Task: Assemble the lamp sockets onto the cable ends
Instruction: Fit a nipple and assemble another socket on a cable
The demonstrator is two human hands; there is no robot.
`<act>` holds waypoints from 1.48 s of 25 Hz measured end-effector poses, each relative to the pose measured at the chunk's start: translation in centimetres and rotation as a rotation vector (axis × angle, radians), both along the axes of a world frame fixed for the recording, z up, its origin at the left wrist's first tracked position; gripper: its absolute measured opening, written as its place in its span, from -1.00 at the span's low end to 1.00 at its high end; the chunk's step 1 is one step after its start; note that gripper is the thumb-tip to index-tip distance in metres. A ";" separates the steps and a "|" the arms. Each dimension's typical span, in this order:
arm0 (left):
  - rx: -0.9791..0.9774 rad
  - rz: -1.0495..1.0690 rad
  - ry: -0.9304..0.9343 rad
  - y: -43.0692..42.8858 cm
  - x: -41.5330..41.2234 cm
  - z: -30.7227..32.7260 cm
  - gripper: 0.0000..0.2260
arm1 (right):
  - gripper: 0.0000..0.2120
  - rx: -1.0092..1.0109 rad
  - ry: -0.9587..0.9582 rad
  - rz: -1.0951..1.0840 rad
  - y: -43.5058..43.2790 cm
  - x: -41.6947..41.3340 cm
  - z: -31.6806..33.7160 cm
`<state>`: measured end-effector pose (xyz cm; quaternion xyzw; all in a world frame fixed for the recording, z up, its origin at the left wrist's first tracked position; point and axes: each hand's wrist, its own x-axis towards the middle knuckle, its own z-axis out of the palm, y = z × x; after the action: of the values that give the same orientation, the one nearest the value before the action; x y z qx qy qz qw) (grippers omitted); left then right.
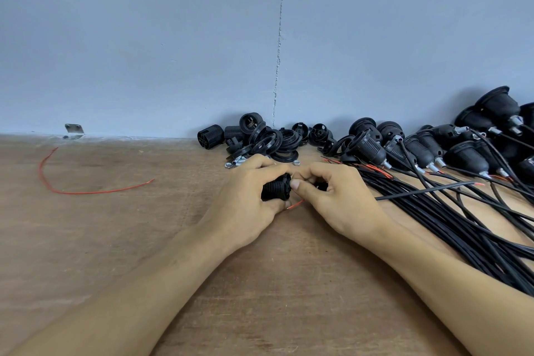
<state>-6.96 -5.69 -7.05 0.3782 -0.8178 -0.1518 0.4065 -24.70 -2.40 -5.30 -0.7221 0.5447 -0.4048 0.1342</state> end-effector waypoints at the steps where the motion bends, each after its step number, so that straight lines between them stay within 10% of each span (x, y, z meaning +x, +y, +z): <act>1: 0.016 0.003 -0.001 0.0 0.0 0.0 -0.53 | -0.86 0.003 -0.024 -0.013 0.0 0.1 -0.1; 12: 0.339 -0.056 0.241 -1.3 0.6 -0.3 -0.63 | -0.90 -0.009 0.140 0.197 -0.1 -0.6 1.2; 37: 0.334 -0.086 0.244 -1.4 0.6 -0.5 -0.65 | -0.81 -0.015 -0.082 0.082 0.0 0.0 0.2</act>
<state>-6.39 -7.05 -7.56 0.3837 -0.7415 -0.3473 0.4270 -24.73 -2.44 -5.11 -0.7278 0.5056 -0.4320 0.1676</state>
